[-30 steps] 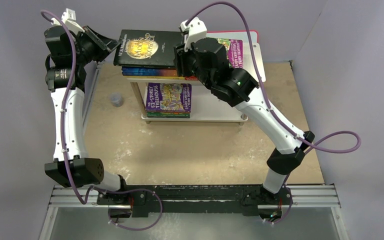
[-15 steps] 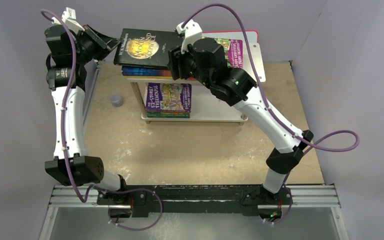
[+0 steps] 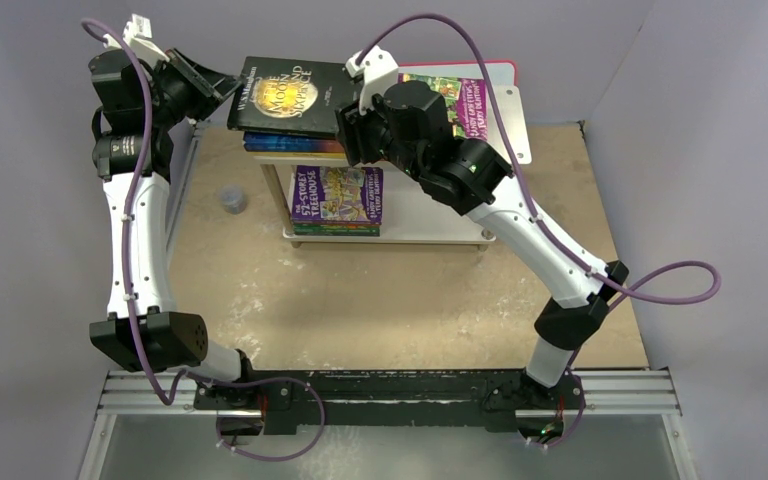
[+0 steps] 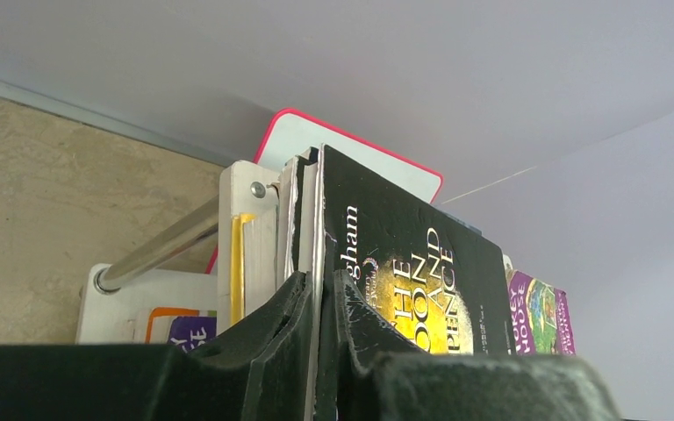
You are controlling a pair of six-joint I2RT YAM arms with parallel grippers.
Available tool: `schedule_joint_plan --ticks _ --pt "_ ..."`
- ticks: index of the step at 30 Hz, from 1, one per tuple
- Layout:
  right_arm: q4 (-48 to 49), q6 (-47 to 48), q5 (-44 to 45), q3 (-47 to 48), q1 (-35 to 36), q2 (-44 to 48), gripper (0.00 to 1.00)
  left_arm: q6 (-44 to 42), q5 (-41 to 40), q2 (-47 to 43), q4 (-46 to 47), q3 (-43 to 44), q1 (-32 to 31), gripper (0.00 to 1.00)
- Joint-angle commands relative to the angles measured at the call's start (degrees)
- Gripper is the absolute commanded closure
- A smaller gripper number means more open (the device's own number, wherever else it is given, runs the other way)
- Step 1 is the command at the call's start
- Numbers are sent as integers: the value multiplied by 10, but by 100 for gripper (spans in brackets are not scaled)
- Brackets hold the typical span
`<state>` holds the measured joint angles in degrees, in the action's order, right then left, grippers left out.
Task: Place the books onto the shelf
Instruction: Place the book on the shelf.
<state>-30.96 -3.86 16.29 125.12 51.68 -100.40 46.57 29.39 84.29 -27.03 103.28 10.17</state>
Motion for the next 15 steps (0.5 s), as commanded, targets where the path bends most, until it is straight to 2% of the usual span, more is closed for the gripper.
schedule_joint_plan --ticks 1,7,15 --pt "-12 21 34 16 -1 8 47 7 10 -5 38 10 2 89" --pt "-3 17 35 17 -1 5 56 15 13 -5 49 10 2 98" --pt "6 11 60 21 -1 1 60 27 22 2 66 6 2 99"
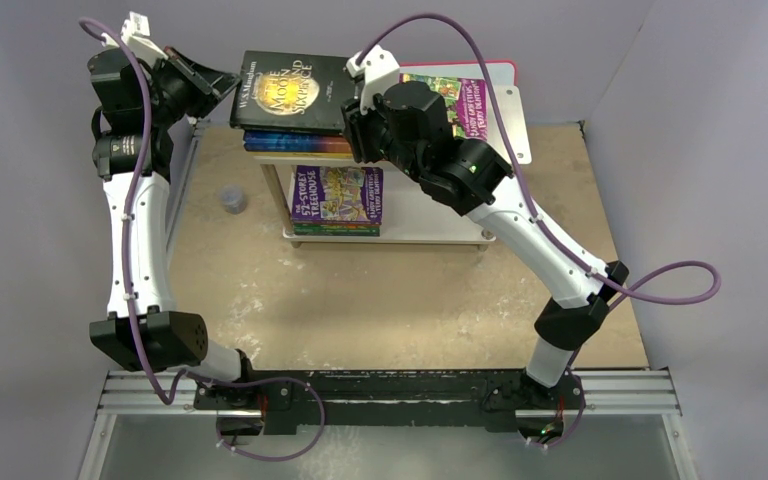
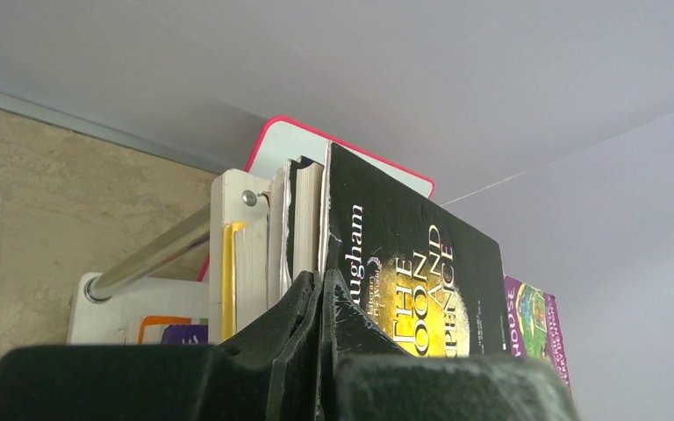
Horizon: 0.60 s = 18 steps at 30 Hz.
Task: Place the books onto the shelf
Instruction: Place the book on the shelf.
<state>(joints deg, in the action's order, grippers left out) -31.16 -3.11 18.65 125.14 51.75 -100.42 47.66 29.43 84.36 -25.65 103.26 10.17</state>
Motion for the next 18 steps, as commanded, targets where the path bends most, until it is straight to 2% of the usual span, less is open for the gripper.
schedule_joint_plan --ticks 1,18 --pt "10 3 41 21 -2 1 60 18 23 2 57 3 2 99" --pt "35 0 68 2 -5 1 59 35 37 11 94 -25 2 99"
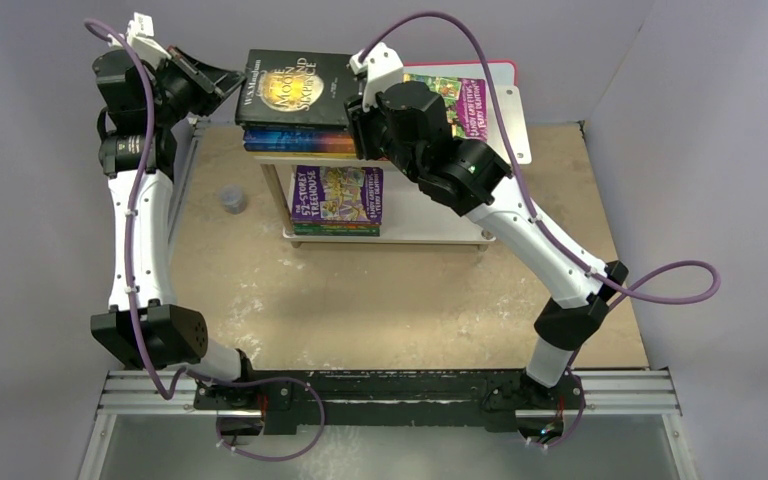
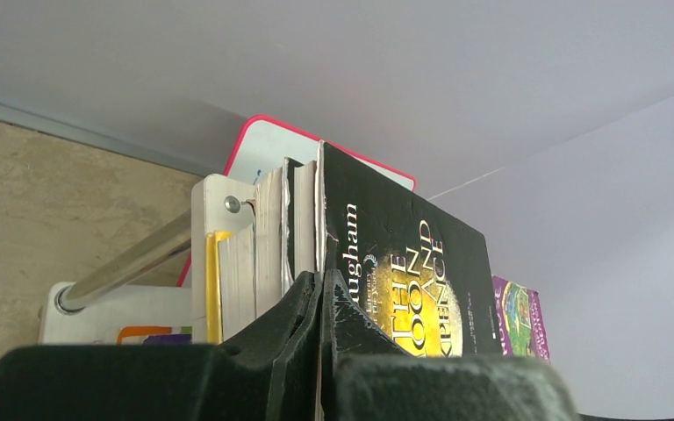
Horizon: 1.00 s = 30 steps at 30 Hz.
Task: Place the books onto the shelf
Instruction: Place the book on the shelf.
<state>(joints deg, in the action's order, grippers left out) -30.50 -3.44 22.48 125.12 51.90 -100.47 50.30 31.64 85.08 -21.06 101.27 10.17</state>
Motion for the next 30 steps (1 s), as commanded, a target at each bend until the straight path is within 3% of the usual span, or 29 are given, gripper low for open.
schedule_joint_plan --ticks 1,5,11,14,24,30 --pt "28 2 30 2 -7 0 59 9 15 4 48 -7 2 99" --pt "27 -5 19 -1 -9 5 58 5 17 2 44 -6 2 97" --pt "30 -25 -21 -11 -12 29 44 -39 -23 -6 -18 36 2 65" --pt "37 -39 -42 -20 -15 43 38 -60 -48 -6 -49 63 3 55" --pt "31 -105 -81 -31 -20 66 34 -102 -96 -45 -105 63 7 47" --pt "34 -125 -61 -30 -21 57 34 -104 -11 -110 -34 -47 7 38"
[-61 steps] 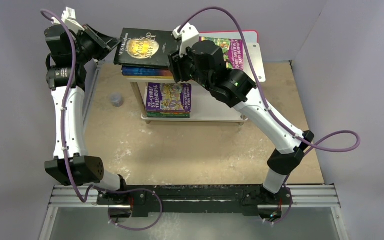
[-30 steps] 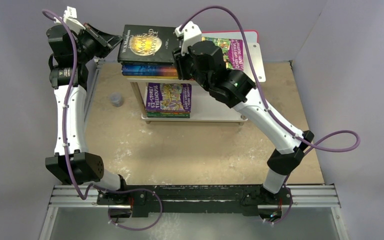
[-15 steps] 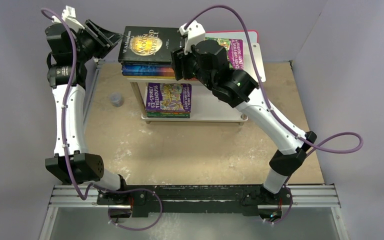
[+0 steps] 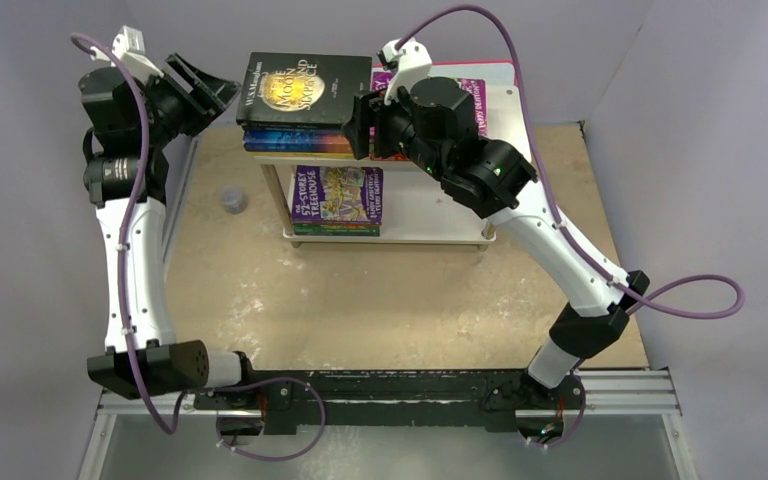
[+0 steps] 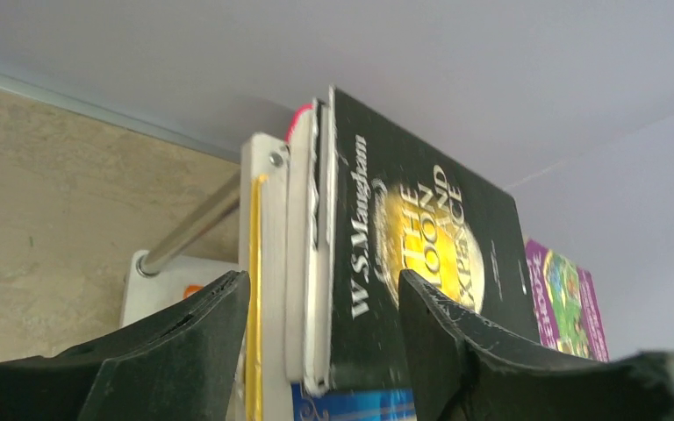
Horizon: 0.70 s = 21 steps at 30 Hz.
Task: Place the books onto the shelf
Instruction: Place the book on the shelf.
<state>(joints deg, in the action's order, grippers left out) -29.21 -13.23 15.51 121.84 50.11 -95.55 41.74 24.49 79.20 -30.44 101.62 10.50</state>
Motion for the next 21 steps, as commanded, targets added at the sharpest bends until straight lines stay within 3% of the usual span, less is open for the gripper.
schedule_joint_plan --ticks 1,8,21 --pt "22 -30 9 5 -3 6 34 -20 72 -55 64 -62 4 37" --pt "33 -38 5 -1 -3 4 34 -40 58 -54 22 -79 4 34" --pt "45 -41 -7 -19 -3 8 33 38 149 -70 109 -124 4 37"
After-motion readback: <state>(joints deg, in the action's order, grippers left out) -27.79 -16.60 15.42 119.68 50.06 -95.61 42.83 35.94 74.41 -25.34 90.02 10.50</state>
